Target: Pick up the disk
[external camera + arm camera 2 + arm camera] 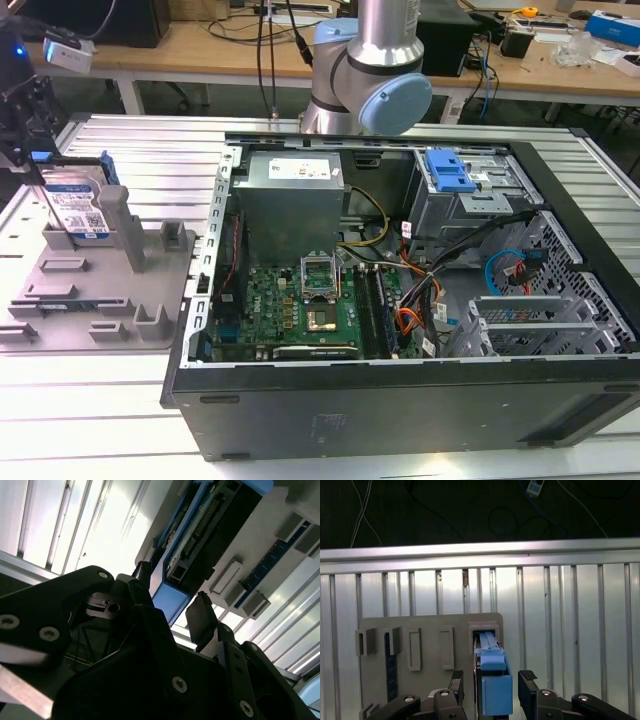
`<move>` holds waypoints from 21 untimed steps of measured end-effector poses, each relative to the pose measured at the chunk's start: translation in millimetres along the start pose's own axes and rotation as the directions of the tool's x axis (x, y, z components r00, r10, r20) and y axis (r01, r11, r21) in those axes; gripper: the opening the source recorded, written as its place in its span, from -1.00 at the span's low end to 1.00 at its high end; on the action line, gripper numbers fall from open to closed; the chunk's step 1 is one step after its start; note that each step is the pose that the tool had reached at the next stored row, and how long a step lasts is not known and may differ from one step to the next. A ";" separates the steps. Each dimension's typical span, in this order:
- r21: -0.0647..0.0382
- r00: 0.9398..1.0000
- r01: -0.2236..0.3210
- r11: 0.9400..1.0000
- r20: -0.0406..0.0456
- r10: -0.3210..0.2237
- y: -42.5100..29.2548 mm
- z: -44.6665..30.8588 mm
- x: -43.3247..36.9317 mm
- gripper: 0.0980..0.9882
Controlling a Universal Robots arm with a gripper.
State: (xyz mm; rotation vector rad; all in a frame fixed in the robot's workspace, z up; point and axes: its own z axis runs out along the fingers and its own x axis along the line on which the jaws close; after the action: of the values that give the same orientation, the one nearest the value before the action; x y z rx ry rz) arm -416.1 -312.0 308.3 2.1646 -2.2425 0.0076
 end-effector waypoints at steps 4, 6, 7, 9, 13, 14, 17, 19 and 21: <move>0.000 1.000 0.000 1.000 0.000 0.000 -1.3 2.1 0.9 0.03; 0.000 1.000 0.000 1.000 0.000 0.000 -2.5 3.7 0.9 0.03; 0.000 1.000 0.000 1.000 0.000 0.000 -2.6 4.6 0.9 0.03; 0.000 1.000 0.000 1.000 0.000 0.000 -2.6 5.2 1.0 0.03; 0.000 1.000 0.000 1.000 0.000 0.000 -2.6 5.9 0.4 -0.15; 0.000 1.000 0.000 1.000 0.000 0.000 -2.6 5.8 -0.5 -0.30; 0.000 1.000 0.000 1.000 0.000 0.000 -2.6 5.8 -1.1 -0.30; 0.000 1.000 0.000 1.000 0.000 0.000 -2.6 6.3 -1.1 -0.30; 0.000 1.000 0.000 1.000 0.000 0.000 -2.6 6.9 -1.1 -0.30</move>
State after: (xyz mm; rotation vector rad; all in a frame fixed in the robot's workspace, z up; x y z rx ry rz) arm -413.6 -311.2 301.3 2.1645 -2.2425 0.0076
